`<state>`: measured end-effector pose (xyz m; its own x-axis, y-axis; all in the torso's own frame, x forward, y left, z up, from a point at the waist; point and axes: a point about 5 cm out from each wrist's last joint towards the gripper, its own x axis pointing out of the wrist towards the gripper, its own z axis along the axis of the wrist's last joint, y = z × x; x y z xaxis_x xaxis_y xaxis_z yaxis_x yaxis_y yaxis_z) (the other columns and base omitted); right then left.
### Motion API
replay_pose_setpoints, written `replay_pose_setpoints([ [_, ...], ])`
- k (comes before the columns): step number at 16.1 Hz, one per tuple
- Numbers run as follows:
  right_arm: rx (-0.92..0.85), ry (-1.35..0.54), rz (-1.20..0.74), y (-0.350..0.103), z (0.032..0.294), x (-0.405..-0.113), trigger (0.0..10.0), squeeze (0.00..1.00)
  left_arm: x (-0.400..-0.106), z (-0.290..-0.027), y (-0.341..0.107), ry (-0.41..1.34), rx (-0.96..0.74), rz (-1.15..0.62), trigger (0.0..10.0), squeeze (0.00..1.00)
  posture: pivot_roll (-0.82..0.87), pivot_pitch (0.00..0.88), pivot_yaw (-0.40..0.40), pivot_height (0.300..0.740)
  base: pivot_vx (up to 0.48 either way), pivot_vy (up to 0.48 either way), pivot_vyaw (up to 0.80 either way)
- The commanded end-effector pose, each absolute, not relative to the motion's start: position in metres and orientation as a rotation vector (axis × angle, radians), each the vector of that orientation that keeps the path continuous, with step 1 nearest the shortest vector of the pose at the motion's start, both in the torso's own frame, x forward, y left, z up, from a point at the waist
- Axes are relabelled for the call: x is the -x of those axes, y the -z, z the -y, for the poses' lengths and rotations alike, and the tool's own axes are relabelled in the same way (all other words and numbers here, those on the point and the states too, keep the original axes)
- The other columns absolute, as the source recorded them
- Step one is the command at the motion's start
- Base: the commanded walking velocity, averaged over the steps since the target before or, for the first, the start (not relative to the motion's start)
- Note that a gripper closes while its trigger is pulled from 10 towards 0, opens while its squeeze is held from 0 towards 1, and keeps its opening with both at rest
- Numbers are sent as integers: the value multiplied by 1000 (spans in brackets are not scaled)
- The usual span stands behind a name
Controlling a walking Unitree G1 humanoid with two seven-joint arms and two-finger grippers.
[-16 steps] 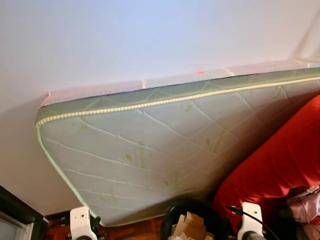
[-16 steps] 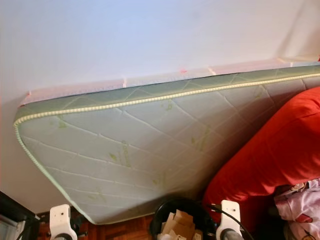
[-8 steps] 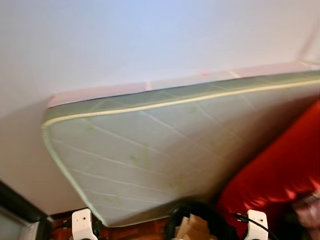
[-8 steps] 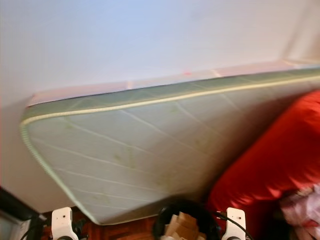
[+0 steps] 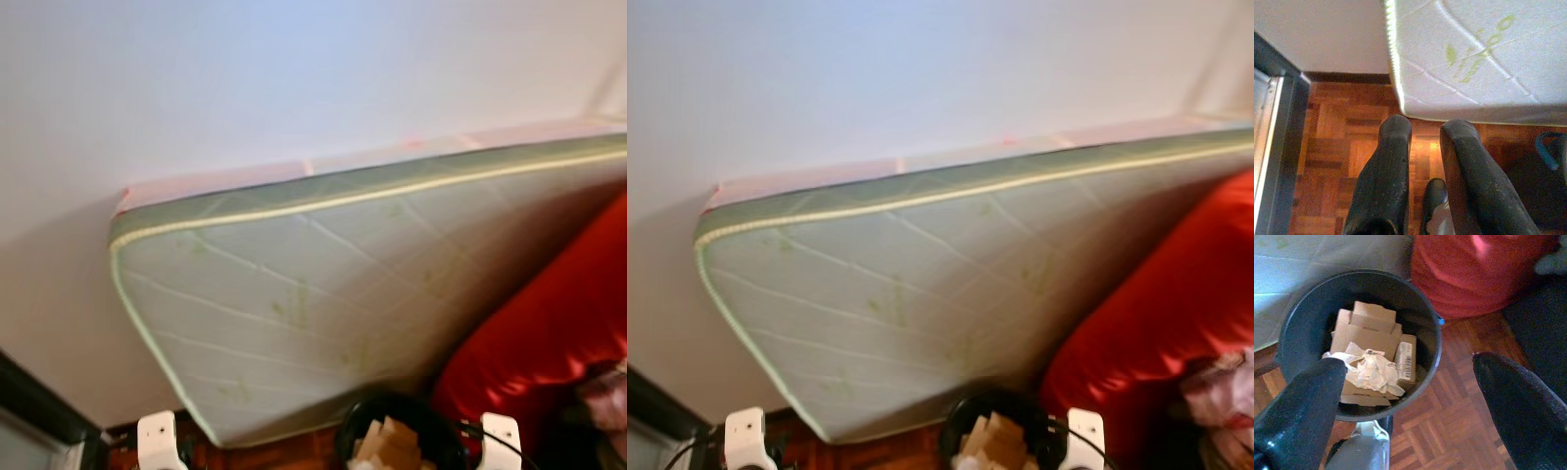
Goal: Clean up the room
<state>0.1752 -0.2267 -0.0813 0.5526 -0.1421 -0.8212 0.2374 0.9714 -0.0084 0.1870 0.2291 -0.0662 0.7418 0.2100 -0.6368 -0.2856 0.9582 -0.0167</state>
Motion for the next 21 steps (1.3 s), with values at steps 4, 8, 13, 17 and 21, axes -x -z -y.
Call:
replay_pose_setpoints([
  [4, -115, 240, -966, 82, 228, -174, 10000, 0, -186, -229, 67, -273, 111, -695, 10000, 0, 137, 0, -3, 740, 0, 480, 0],
  [8, -113, 240, -973, 83, 227, -173, 10000, 0, -187, -230, 66, -260, 94, -693, 10000, 0, 137, 0, 2, 740, 0, 0, 0],
  [13, -118, 244, -979, 84, 225, -171, 10000, 0, -188, -230, 66, -233, 52, -698, 10000, 0, 136, 0, 9, 740, 0, 0, 0],
  [17, -120, 242, -982, 84, 224, -170, 10000, 0, -189, -229, 66, -226, 44, -707, 10000, 0, 136, 0, 11, 740, 0, -392, 0],
  [21, -122, 237, -982, 84, 223, -171, 10000, 0, -189, -228, 66, -226, 42, -710, 10000, 0, 137, 0, 9, 740, 0, -419, 0],
])
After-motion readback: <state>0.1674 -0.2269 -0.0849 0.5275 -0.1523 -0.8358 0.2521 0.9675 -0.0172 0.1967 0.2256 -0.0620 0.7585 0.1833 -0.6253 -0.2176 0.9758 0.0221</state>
